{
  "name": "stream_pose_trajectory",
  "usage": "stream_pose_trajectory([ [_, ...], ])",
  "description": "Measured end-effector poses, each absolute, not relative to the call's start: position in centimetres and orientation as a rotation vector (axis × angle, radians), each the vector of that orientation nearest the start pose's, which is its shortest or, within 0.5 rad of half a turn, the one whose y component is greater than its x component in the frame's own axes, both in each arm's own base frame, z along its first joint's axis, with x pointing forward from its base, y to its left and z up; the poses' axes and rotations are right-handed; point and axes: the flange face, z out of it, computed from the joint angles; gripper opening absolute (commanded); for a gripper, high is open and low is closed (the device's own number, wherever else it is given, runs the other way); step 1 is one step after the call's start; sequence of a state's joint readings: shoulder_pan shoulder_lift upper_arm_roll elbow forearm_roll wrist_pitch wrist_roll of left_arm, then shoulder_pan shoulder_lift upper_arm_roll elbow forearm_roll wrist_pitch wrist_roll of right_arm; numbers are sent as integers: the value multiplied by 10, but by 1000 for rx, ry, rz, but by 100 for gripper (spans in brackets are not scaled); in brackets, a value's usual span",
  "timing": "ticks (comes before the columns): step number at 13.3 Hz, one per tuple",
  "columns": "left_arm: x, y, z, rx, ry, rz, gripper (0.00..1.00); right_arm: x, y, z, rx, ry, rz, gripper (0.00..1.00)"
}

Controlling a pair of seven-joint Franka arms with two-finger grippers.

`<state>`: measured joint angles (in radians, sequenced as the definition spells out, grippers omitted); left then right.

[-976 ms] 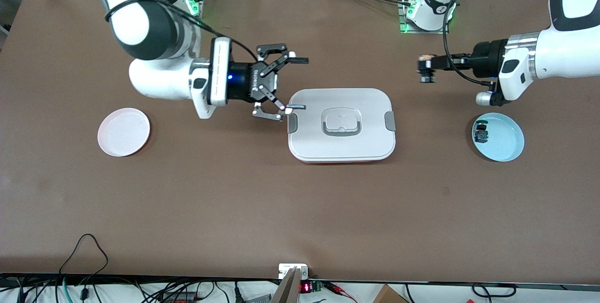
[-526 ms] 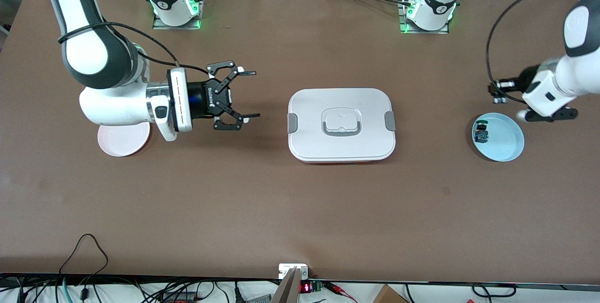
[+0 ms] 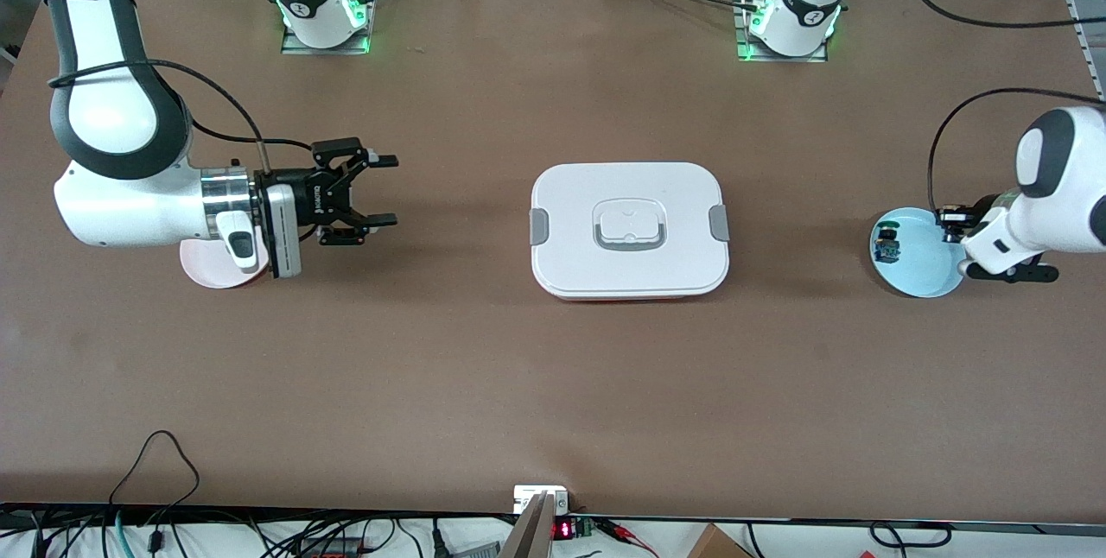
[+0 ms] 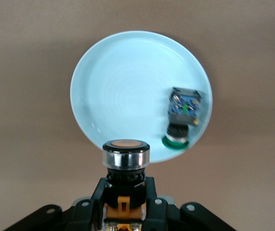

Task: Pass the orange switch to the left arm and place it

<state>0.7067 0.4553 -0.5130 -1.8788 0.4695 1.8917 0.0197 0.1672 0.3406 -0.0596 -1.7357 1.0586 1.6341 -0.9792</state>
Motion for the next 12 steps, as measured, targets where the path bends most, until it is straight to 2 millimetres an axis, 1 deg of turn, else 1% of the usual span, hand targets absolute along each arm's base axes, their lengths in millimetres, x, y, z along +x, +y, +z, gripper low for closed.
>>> stream_pose_trajectory([
  [1,570,161,256,-2921,111,563,0,605,147,400,-2014,-717,6,100],
  [2,571,161,244,-2912,131,555,2,605,139,407,-2112,-661,78,100],
  [4,574,162,226,-2903,172,538,2,604,126,420,-2304,-549,201,100],
  [5,574,164,219,-2889,191,530,2,602,116,423,-2415,-537,252,100],
  [7,575,165,206,-2856,205,525,2,598,88,423,-2676,-608,363,100],
  [8,575,165,199,-2840,219,514,4,595,77,423,-2758,-600,417,100],
  [10,577,165,186,-2839,228,496,12,590,55,431,-2879,-466,549,100],
  [11,577,165,184,-2842,229,494,25,587,46,442,-2941,-389,625,100],
  [12,578,167,182,-2836,236,491,31,584,41,457,-2988,-329,689,100],
])
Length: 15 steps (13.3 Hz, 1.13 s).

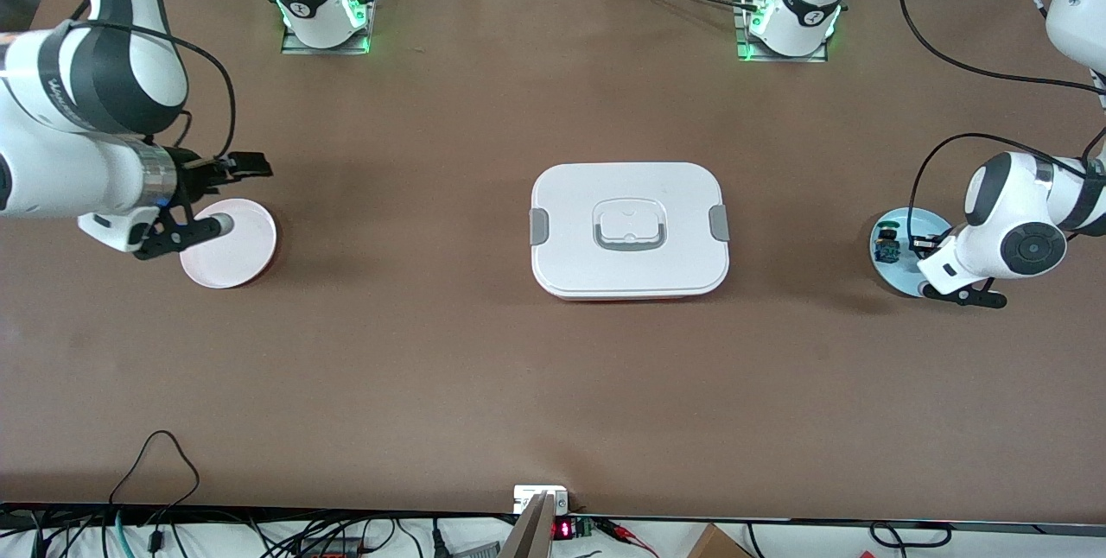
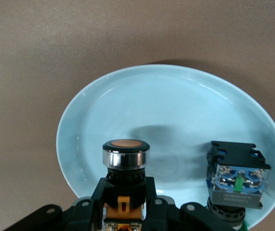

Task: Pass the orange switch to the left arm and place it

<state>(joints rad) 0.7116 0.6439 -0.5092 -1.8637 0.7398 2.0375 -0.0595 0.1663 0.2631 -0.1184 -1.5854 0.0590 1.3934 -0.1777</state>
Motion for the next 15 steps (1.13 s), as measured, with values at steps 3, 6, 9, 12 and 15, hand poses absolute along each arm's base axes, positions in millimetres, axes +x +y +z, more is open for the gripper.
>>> stream_pose_trajectory([
  [3,582,171,175,-2809,270,484,100,584,31,499,-3132,-279,684,100],
  [6,586,172,174,-2814,269,476,100,593,-7,535,-3198,-133,458,100],
  [9,605,166,196,-2807,269,415,100,591,-28,544,-3193,57,413,100],
  [12,634,149,267,-2770,257,320,100,590,-27,545,-3188,74,352,100],
  [15,647,126,365,-2750,185,270,100,575,-29,540,-3186,66,258,100],
])
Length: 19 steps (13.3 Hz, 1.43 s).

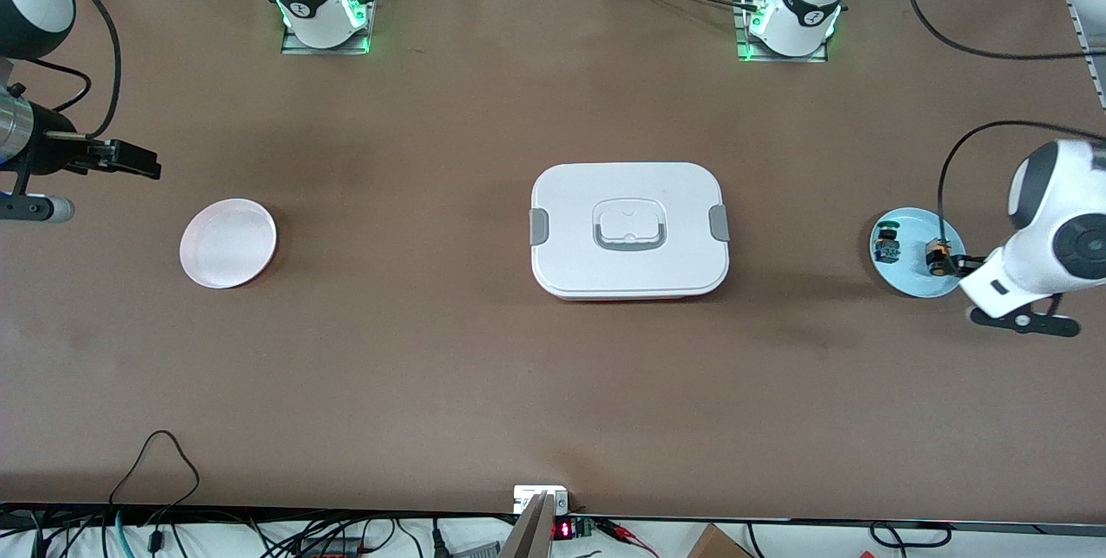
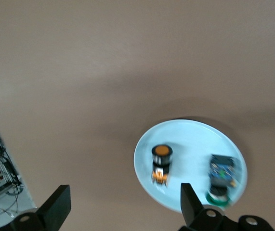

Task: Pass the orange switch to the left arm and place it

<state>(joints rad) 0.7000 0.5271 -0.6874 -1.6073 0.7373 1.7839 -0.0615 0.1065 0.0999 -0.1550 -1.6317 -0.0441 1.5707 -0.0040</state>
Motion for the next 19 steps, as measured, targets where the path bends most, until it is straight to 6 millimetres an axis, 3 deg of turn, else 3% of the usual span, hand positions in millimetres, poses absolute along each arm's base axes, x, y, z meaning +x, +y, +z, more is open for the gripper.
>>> stream_pose_trajectory([
  [2,650,116,423,-2779,116,243,100,560,-30,540,-3180,63,220,100],
  [5,652,98,477,-2797,91,223,100,550,-30,543,-3176,61,199,100],
  [8,655,87,510,-2820,92,164,100,554,-26,545,-3180,47,152,100],
  [13,648,25,552,-2886,206,115,100,556,-16,546,-3183,9,122,100],
  [19,616,-6,603,-3047,82,111,100,555,-15,546,-3182,6,132,100],
])
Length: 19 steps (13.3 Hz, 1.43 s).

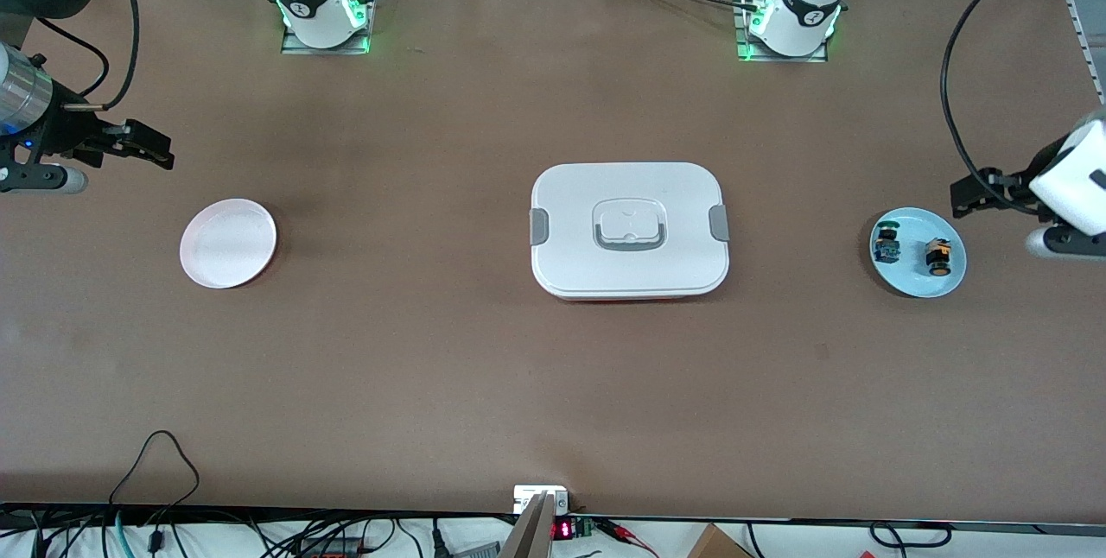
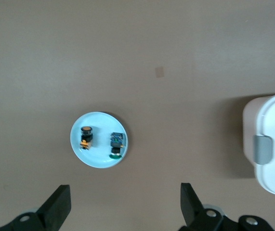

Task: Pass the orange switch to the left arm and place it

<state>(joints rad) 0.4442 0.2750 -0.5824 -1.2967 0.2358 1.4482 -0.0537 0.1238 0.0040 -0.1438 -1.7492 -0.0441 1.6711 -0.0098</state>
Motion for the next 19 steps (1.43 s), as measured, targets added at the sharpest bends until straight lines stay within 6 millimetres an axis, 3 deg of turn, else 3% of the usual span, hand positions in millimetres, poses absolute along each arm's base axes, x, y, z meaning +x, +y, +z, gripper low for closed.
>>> stream_pose_trajectory([
  [3,592,8,619,-3116,15,112,100,555,-14,547,-3182,0,134,100],
  [6,580,27,605,-3163,4,87,100,555,-8,547,-3182,-18,136,100],
  [9,567,18,589,-3159,42,22,100,555,-3,547,-3182,-32,137,100],
  [12,547,9,592,-3151,69,0,100,555,1,547,-3183,-45,135,100],
  [19,545,16,592,-3148,54,2,100,555,2,551,-3183,-46,120,100],
])
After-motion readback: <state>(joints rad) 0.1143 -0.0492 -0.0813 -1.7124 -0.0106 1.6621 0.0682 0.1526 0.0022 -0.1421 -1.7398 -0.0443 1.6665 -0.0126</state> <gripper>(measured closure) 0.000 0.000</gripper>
